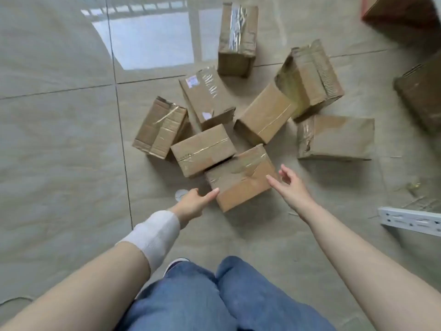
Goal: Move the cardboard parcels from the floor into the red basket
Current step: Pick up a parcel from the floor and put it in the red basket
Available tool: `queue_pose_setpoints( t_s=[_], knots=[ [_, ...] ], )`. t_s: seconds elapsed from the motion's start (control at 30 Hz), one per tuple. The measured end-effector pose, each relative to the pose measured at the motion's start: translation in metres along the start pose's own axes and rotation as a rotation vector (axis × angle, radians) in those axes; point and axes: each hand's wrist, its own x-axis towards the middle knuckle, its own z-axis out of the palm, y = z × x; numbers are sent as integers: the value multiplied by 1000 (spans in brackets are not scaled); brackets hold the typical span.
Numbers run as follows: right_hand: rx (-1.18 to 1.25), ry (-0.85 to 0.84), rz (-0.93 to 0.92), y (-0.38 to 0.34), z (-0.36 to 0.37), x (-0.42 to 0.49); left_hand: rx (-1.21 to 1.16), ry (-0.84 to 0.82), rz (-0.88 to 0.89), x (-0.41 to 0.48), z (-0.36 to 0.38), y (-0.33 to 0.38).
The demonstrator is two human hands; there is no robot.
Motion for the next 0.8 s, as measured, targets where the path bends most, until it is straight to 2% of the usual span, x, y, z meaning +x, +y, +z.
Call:
queue_pose_setpoints(
  t_s=[0.1,0.3,0.47,0.63,0.8],
  knots=[
    [-70,-4,-73,9,7,36,-48,-4,-17,36,7,-11],
    [10,-78,-118,14,19,72,-166,13,48,68,23,-16],
    [69,-55,-109,21,19,67,-238,-18,65,64,31,-11],
    [120,-21,-27,6,-7,5,-161,-126,53,0,32,17],
    [170,84,17,-55,-53,-97,-116,-145,84,-105,23,69]
  ],
)
